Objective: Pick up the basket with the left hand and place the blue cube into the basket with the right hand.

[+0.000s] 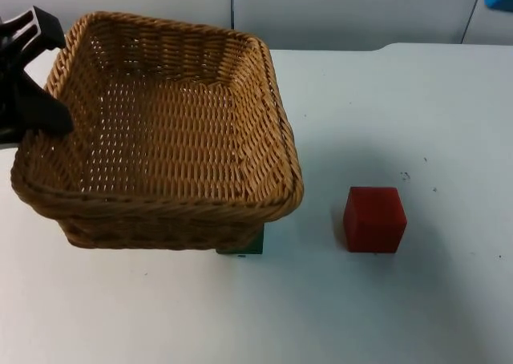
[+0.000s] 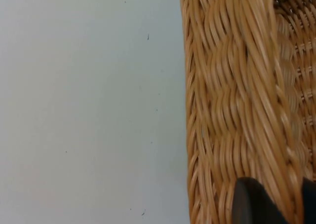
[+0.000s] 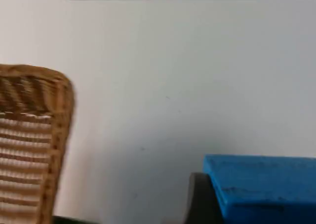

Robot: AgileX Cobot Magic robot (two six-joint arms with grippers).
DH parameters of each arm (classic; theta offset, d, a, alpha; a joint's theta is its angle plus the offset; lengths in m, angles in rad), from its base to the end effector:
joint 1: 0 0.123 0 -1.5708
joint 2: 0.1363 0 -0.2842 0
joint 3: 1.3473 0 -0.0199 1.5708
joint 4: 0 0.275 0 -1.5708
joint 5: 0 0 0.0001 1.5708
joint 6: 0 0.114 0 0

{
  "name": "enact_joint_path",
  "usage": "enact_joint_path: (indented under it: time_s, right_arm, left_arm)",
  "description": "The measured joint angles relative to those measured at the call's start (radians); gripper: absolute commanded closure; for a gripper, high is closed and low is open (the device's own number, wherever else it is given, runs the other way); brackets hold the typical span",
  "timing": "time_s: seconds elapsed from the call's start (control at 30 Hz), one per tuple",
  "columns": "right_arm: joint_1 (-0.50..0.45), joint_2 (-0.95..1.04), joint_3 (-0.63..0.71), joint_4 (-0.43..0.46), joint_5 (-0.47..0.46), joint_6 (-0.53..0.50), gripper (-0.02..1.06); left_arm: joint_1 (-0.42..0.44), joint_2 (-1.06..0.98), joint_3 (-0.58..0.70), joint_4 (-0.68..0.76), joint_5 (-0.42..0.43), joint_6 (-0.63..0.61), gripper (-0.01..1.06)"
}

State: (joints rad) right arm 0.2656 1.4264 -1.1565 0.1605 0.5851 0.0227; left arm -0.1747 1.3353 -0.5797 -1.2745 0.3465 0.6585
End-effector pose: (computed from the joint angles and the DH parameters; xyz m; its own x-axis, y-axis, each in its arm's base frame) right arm 0.3388 0.1026 0.2983 -0.7084 -0.0314 -0.7052 -0.2151 0.9611 0.1732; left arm 0.2664 -0.0847 0.1757 -0.7900 -0.4016 -0.4633 -0.0627 0.8045 -0.5906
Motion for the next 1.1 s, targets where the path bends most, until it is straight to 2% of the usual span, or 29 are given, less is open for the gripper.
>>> enact_joint_path:
  time_s: [0.1,0.13,0.27,0.3,0.43,0.73,1.1]
  right_arm:
    - [0.121,0.007,-0.075,0.026,0.01,-0.016,1.05]
    - [0.121,0.007,-0.075,0.026,0.01,-0.016,1.05]
    - [0.27,0.062,-0.146,0.031,-0.011,-0.023,1.05]
    - [0.27,0.062,-0.146,0.031,-0.011,-0.023,1.05]
    - [0.394,0.17,-0.243,0.033,-0.016,-0.023,1.05]
    - [0.49,0.367,-0.371,0.031,-0.008,-0.023,1.05]
    - [0.501,0.517,-0.396,0.029,-0.025,-0.023,1.05]
  left_arm:
    - [0.0,0.0,0.0,-0.004,0.0,0.0,1.05]
    - [0.0,0.0,0.0,-0.004,0.0,0.0,1.05]
    - [0.0,0.0,0.0,-0.004,0.0,0.0,1.05]
    - [0.0,0.0,0.0,-0.004,0.0,0.0,1.05]
    - [0.0,0.0,0.0,-0.008,0.0,0.0,1.05]
    - [0.0,0.0,0.0,-0.008,0.0,0.0,1.05]
    - [0.0,0.0,0.0,-0.008,0.002,0.0,1.05]
